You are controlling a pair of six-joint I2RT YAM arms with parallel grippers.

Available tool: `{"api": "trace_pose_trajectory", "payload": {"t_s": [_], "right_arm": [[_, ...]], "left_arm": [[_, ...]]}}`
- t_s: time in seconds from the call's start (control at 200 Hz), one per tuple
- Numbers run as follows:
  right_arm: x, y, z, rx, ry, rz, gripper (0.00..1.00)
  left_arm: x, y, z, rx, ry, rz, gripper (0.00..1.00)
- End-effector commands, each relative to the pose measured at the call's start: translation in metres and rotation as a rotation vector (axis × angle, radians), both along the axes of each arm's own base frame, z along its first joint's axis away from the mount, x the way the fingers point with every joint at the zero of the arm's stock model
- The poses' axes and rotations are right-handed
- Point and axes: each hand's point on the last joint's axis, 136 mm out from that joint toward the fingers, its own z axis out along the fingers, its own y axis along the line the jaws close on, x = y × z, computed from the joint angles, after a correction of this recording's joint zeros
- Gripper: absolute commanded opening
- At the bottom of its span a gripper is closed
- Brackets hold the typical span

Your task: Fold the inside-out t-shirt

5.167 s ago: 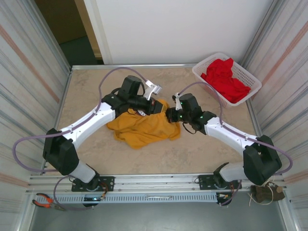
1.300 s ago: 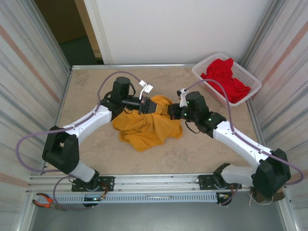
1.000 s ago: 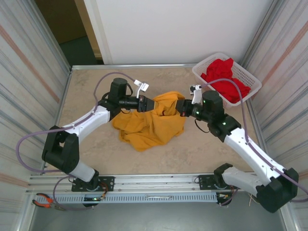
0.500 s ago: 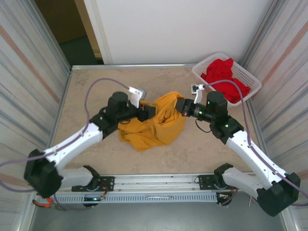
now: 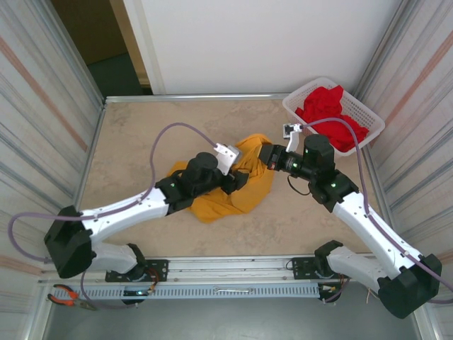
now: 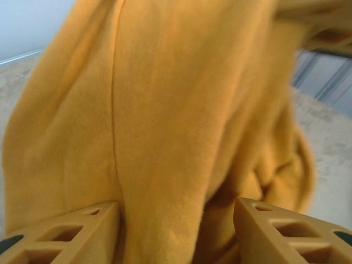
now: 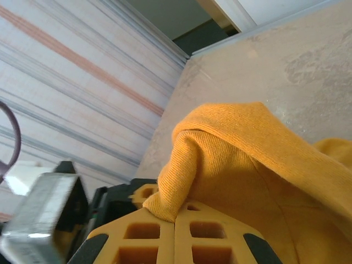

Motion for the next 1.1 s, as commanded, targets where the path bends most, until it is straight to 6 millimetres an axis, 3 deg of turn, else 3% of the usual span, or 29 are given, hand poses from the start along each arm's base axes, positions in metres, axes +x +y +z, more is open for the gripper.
{"api": "trace_pose_trajectory", "payload": {"t_s": [0.0,0.085,0.18,0.301,0.351,0.426,0.536,0.621,0.676,0.726,0.802,0.982,1.097], "right_arm": [[-0.006,-0.002,0.013,0.037,-0.018,-0.002,0.0],[-0.009,-0.001,0.017,0.051,-0.024,0.003,0.0],[-0.011,0.0,0.019,0.067,-0.023,0.012,0.0],[-0.003,-0.008,0.011,0.065,-0.005,-0.029,0.0],[0.005,-0.014,0.004,0.077,0.015,-0.053,0.0],[0.019,-0.024,-0.01,0.078,0.053,-0.099,0.0],[0.043,-0.032,-0.041,0.027,0.116,-0.173,0.01],[0.056,-0.033,-0.061,-0.03,0.149,-0.199,0.39],[0.06,-0.032,-0.075,-0.064,0.175,-0.193,0.49],[0.059,-0.031,-0.08,-0.083,0.192,-0.185,0.51],[0.049,-0.035,-0.075,-0.097,0.173,-0.19,0.51],[0.008,-0.051,-0.037,-0.171,0.057,-0.248,0.5],[-0.012,-0.042,-0.02,-0.207,-0.004,-0.227,0.48]], "left_arm": [[0.025,0.0,0.017,0.02,-0.062,0.081,0.6],[0.038,-0.001,0.008,0.032,-0.03,0.1,0.65],[0.049,-0.005,-0.001,0.0,0.043,0.059,0.63],[0.051,-0.007,0.004,-0.1,0.131,-0.071,0.3],[0.047,-0.005,0.011,-0.174,0.176,-0.146,0.15],[0.038,0.0,0.028,-0.283,0.215,-0.263,0.0],[0.017,0.006,0.055,-0.428,0.269,-0.454,0.0],[0.001,0.006,0.071,-0.492,0.312,-0.578,0.0],[-0.006,0.005,0.077,-0.52,0.344,-0.637,0.0],[-0.01,0.004,0.081,-0.539,0.371,-0.68,0.0],[-0.01,0.003,0.08,-0.548,0.411,-0.681,0.0],[0.003,0.003,0.064,-0.513,0.465,-0.578,0.0],[0.014,0.004,0.053,-0.483,0.503,-0.493,0.0]]}}
